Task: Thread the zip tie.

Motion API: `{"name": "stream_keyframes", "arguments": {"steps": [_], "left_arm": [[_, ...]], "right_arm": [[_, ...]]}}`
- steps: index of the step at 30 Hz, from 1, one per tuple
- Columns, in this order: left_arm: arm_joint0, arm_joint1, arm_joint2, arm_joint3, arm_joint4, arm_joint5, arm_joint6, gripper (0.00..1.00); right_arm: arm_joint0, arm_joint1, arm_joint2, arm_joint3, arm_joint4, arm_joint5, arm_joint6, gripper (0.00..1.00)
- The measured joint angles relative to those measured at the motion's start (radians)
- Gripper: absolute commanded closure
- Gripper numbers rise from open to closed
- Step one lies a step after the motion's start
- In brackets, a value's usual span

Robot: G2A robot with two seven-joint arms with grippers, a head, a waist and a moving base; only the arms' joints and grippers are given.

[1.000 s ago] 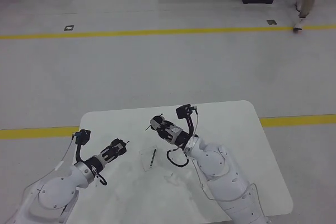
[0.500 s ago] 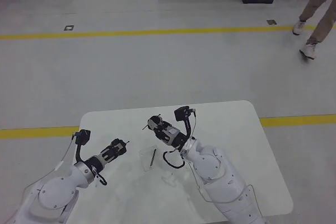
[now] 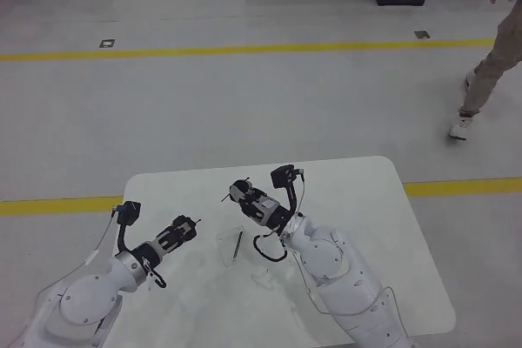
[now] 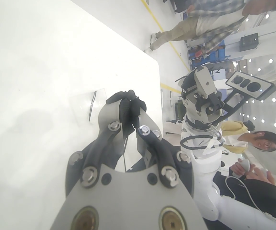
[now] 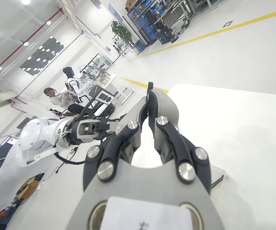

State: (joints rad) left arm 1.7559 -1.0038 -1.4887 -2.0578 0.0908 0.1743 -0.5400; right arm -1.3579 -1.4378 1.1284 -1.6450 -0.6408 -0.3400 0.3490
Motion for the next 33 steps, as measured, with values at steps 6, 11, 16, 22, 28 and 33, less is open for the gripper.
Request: {"name": "stream_keyframes", "arguments": {"steps": [6, 11, 16, 22, 28, 33], "left_arm": [[0.000, 0.000, 0.000, 0.000, 0.000, 0.000, 0.000, 1.00], [0.000, 0.000, 0.000, 0.000, 0.000, 0.000, 0.000, 1.00], [0.000, 0.000, 0.000, 0.000, 0.000, 0.000, 0.000, 1.00], [0.000, 0.000, 0.000, 0.000, 0.000, 0.000, 0.000, 1.00], [0.000, 0.000, 0.000, 0.000, 0.000, 0.000, 0.000, 1.00], [0.000, 0.000, 0.000, 0.000, 0.000, 0.000, 0.000, 1.00]], "right_arm": [[0.000, 0.000, 0.000, 0.000, 0.000, 0.000, 0.000, 1.00], [0.000, 0.000, 0.000, 0.000, 0.000, 0.000, 0.000, 1.00], [0.000, 0.000, 0.000, 0.000, 0.000, 0.000, 0.000, 1.00], [0.000, 0.000, 0.000, 0.000, 0.000, 0.000, 0.000, 1.00], [0.000, 0.000, 0.000, 0.000, 0.000, 0.000, 0.000, 1.00], [0.008, 0.005, -0.031, 0.009, -0.023, 0.000, -0.022, 1.00]]}}
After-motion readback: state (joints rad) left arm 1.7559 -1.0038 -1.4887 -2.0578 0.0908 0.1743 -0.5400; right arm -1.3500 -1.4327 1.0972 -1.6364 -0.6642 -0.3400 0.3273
